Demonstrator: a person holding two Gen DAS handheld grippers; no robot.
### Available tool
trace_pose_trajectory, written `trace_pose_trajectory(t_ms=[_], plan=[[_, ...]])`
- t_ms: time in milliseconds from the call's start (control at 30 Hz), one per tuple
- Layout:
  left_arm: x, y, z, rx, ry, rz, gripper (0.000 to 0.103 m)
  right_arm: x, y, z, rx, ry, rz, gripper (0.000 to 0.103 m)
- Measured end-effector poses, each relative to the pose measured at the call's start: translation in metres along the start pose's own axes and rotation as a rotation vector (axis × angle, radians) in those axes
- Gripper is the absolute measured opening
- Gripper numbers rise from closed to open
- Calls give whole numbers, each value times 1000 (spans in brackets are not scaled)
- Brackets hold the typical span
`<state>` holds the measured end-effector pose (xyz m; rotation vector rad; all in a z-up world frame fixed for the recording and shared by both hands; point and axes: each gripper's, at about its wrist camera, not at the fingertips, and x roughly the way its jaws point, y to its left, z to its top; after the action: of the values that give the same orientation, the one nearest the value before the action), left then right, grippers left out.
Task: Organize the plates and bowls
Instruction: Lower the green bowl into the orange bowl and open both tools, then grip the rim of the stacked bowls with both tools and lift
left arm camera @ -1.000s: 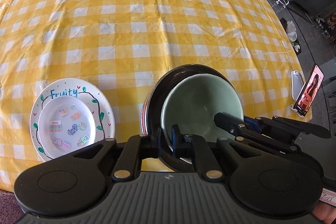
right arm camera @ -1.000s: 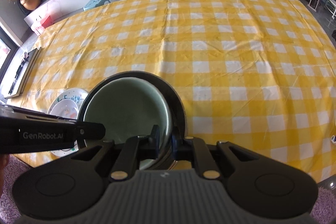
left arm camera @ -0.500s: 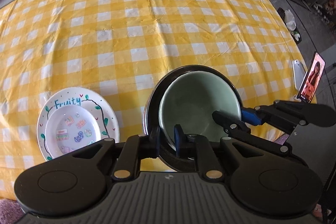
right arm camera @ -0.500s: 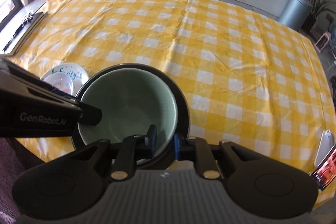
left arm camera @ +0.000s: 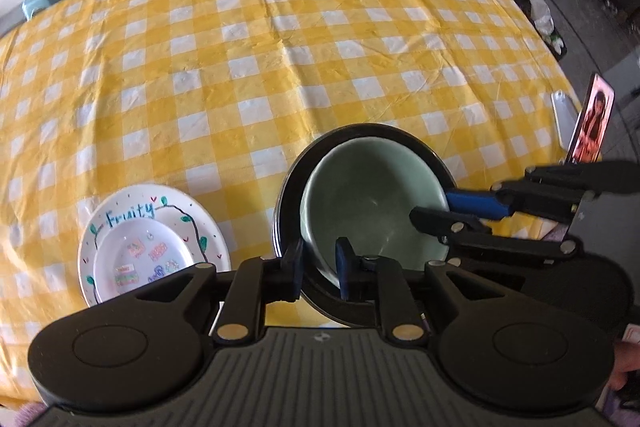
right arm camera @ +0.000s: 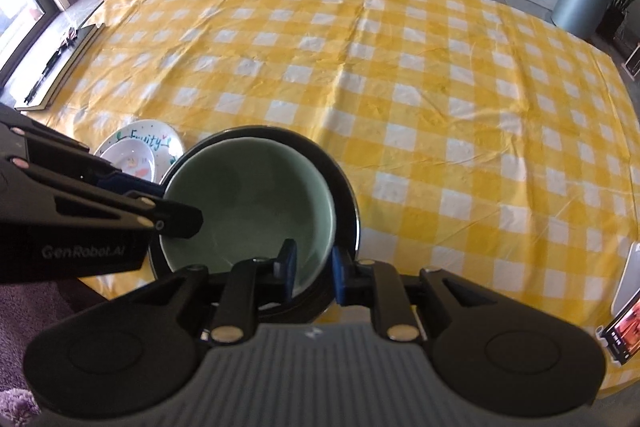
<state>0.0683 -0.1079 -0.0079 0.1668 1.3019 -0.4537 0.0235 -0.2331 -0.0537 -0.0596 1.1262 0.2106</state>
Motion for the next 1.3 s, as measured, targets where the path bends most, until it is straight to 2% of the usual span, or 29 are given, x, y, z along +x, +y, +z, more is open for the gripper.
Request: trace_pose_trajectory(t_ms=[233, 300, 400, 533, 567, 633, 767, 867, 900, 1100, 1200, 1300], plan=[[3, -9, 0, 66, 4, 36, 23, -5, -8, 1, 37, -12, 28, 15], [0, -10, 0, 75, -9, 50, 30, -9, -9, 1, 37, -22, 28, 16], [-6, -12, 4, 97, -42, 68, 39, -23, -4, 2, -5, -82, -22, 21], [-13, -11, 6, 82, -66, 48, 41, -29, -8, 5, 8, -92, -16, 22], [-16, -10, 5, 78, -78, 42, 42, -27, -9, 4, 14, -92, -22, 23], [-20, -8, 3, 67, -103, 26, 51, -26, -11, 1, 34, -102, -14, 40], [-28, 0, -3, 41, -154, -29, 58, -24, -13, -6, 74, -128, 7, 48], [-37, 8, -10, 17, -226, -19, 64, -28, -13, -11, 94, -166, 3, 54], [-39, 10, -12, 8, -250, -19, 68, -30, -15, -12, 110, -184, 3, 56], [-44, 25, -32, -56, -377, -25, 80, -31, -28, -25, 226, -234, 21, 58], [-40, 32, -46, -131, -445, -30, 87, -24, -35, -33, 299, -241, 35, 67], [-27, 46, -56, -261, -453, -80, 87, -9, -43, -40, 386, -217, 67, 70]])
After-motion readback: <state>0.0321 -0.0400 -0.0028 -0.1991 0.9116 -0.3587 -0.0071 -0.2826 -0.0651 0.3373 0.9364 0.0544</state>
